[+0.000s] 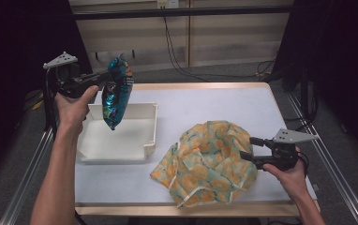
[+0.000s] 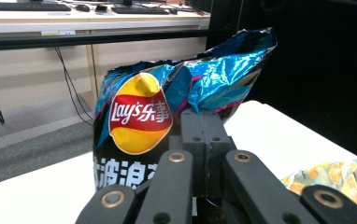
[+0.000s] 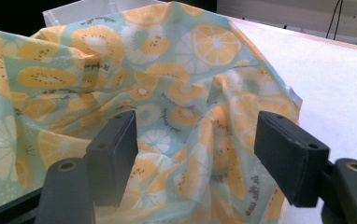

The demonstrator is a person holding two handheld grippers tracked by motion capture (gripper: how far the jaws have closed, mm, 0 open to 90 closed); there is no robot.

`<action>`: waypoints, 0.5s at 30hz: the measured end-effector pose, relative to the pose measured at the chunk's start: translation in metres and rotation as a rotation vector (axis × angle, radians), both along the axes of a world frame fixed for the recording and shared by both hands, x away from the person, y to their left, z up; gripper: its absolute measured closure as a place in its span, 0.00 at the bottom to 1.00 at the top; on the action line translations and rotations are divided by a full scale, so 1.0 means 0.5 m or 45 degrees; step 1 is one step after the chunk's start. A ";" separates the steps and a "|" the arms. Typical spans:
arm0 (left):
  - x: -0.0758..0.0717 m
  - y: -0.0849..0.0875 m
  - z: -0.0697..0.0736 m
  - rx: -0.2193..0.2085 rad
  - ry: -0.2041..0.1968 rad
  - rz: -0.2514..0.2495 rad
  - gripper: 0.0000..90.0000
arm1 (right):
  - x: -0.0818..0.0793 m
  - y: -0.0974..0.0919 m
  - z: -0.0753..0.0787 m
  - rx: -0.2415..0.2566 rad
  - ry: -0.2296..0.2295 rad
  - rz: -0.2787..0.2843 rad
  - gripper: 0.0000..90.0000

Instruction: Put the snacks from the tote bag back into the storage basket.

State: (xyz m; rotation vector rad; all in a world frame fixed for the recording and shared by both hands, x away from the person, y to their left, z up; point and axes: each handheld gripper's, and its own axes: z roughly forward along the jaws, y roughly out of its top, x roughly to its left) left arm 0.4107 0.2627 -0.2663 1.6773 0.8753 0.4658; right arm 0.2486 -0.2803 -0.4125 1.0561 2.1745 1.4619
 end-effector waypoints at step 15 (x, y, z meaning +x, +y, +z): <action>0.038 -0.002 -0.051 0.046 0.049 0.074 1.00 | -0.023 0.004 0.009 0.042 -0.062 -0.013 0.19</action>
